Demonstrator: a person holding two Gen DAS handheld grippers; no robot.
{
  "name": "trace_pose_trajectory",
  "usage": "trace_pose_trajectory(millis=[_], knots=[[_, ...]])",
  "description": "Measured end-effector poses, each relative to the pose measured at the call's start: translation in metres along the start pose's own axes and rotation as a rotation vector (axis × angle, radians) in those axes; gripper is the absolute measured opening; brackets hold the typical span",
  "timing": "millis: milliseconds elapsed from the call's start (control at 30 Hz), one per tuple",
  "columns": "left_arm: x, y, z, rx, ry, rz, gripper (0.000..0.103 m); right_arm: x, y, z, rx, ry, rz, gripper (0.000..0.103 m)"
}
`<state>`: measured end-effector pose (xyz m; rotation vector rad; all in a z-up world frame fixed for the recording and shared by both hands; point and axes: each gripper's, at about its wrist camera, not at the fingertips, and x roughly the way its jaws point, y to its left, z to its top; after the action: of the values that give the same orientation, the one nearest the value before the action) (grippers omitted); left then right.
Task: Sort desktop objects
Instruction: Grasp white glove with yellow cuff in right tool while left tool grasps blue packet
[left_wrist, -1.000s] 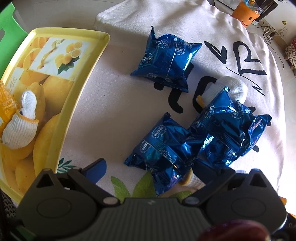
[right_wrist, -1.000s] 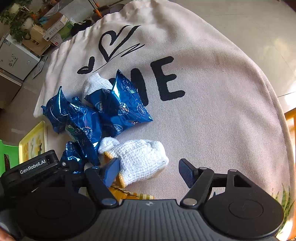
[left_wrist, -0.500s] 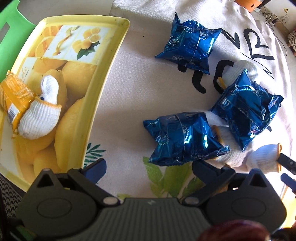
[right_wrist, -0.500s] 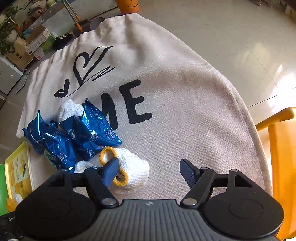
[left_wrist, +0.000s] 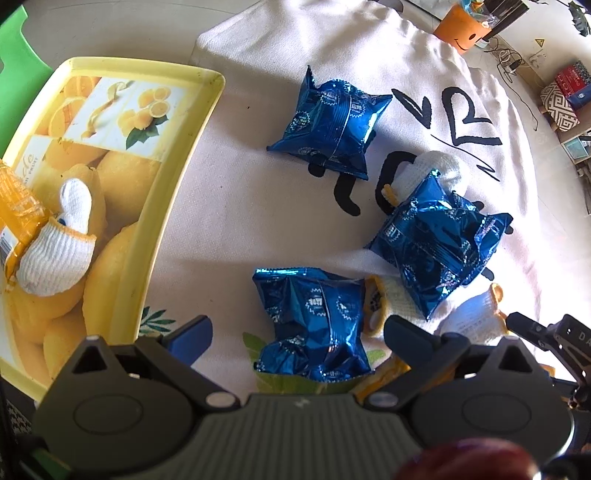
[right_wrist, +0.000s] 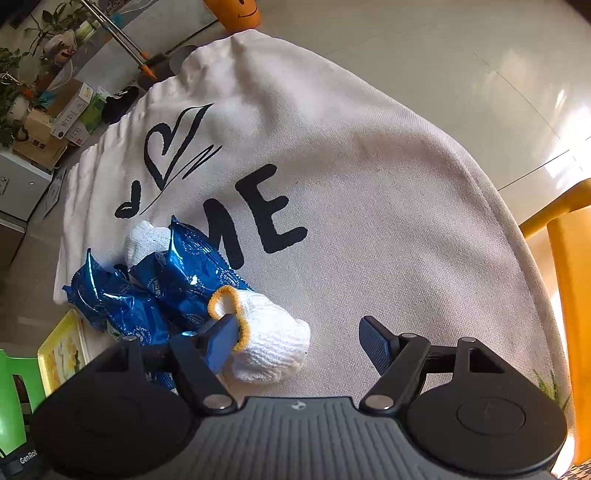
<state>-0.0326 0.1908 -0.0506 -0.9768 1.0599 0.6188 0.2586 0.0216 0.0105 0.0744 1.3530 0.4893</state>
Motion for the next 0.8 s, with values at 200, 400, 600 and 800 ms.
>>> trace_pose_trajectory(millis=[200,400,600,800], knots=[[0.013,-0.009,-0.003,0.022,0.011,0.029,0.102,0.000,-0.002,0.002,0.033,-0.006,0.016,0.073],[0.030,-0.018,-0.009,0.070,0.037,0.079,0.102,-0.003,-0.003,0.005,0.058,-0.031,0.059,0.073],[0.042,-0.014,-0.012,0.089,0.056,0.181,0.102,0.006,0.006,0.003,0.027,-0.004,0.107,0.073],[0.041,-0.006,-0.011,0.078,0.049,0.185,0.102,0.023,0.016,-0.001,-0.004,0.033,0.082,0.073]])
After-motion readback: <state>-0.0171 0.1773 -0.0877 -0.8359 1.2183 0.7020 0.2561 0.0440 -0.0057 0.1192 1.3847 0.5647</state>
